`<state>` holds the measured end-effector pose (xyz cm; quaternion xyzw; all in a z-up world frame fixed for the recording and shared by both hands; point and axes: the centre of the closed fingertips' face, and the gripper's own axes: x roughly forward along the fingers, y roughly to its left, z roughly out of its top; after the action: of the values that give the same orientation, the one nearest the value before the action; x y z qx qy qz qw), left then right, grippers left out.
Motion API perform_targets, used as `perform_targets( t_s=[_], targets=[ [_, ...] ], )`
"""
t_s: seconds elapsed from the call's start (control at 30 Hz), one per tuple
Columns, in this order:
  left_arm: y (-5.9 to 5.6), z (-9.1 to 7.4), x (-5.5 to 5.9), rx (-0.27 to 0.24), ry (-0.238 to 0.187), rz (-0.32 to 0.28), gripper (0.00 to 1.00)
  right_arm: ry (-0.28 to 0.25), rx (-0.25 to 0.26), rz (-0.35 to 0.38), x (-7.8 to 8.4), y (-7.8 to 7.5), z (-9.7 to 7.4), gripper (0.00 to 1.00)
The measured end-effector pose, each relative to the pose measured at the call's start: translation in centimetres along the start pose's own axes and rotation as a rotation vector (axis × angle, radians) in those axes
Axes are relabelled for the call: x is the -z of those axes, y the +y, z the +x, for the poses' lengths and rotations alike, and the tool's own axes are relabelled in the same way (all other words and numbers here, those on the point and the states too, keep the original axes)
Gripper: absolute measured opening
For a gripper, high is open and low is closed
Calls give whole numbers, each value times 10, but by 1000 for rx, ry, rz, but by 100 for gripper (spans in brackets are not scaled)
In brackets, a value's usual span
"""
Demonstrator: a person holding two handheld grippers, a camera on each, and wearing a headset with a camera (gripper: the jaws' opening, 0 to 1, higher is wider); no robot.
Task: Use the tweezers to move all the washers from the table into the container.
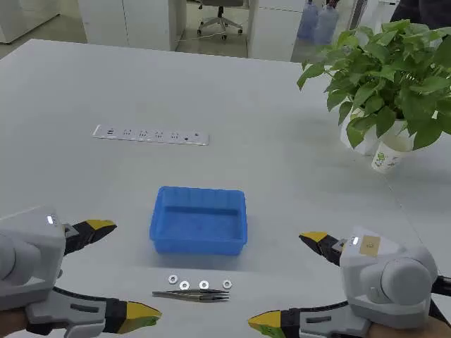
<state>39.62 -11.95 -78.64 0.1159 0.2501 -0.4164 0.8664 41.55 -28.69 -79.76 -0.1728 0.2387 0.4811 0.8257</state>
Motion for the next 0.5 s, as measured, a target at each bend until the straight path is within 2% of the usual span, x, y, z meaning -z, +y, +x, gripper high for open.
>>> perform_targets(
  t_s=[0.5],
  targets=[
    [0, 1, 0, 2, 0, 1, 99, -3, 0, 0, -1, 0, 1, 96]
  ],
)
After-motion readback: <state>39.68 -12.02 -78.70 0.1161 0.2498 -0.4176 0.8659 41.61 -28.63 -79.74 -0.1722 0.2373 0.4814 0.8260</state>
